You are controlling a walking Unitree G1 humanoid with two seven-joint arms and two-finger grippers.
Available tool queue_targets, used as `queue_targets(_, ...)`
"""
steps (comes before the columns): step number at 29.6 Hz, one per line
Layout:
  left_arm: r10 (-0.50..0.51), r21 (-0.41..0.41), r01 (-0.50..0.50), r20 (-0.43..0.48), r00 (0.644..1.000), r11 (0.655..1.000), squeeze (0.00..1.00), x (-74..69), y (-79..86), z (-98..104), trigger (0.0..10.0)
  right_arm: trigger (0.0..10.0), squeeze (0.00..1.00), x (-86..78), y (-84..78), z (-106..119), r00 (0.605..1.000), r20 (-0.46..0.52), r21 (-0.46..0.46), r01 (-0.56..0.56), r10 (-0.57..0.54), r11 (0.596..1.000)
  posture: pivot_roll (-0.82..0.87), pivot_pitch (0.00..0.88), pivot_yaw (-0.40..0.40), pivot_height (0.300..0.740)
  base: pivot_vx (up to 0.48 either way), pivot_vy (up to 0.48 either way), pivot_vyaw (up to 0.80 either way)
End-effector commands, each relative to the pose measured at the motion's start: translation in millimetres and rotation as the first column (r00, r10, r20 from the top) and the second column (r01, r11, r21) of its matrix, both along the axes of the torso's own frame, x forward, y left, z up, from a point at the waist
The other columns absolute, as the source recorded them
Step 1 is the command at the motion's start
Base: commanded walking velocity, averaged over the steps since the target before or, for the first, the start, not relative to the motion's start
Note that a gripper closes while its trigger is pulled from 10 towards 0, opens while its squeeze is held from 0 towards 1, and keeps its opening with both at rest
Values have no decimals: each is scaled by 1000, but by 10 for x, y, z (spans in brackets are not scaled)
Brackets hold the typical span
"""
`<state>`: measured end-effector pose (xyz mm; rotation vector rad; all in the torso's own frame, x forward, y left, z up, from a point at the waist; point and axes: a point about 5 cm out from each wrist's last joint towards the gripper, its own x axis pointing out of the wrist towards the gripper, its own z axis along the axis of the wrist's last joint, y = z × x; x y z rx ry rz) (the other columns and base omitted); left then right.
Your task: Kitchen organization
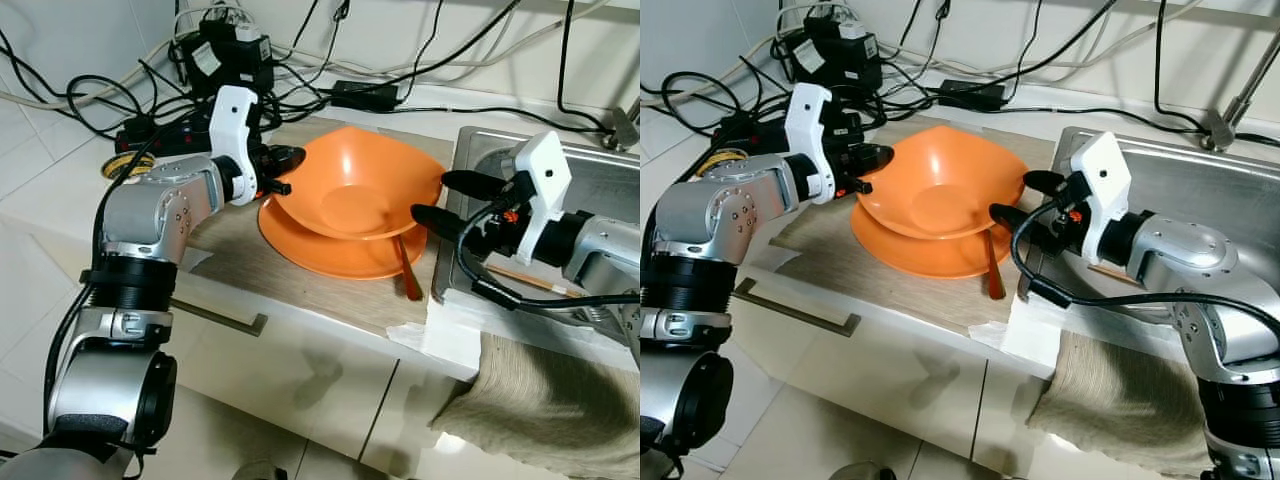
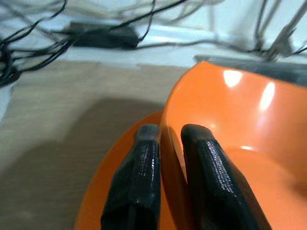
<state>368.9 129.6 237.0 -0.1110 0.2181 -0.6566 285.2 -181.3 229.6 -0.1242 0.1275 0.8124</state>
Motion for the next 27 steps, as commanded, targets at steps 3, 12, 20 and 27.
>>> queue_targets(3, 6, -73, 5, 158, 987, 997, 0, 5, -39, 380, 0, 10000, 0, 23, 0, -17, 999, -44, 48, 11, -9, 999, -27, 0, 34, 740, 0, 0, 0)
queue_targets(12, 45, -88, -30, 173, 984, 996, 0, 48, 7, 424, 0, 10000, 0, 44, -22, -8, 993, -101, 170, 70, -53, 983, -31, 0, 39, 740, 0, 0, 0)
queue_targets(20, 23, -66, -12, 169, 985, 998, 0, 33, -20, 385, 0, 10000, 0, 44, -37, -39, 992, -107, 149, 84, -69, 985, -33, 0, 39, 740, 0, 0, 0)
queue_targets(27, 32, -42, -26, 164, 986, 999, 0, 40, -18, 367, 4941, 10000, 0, 52, -47, -23, 991, -111, 146, 93, -77, 985, -28, 0, 34, 740, 0, 0, 0)
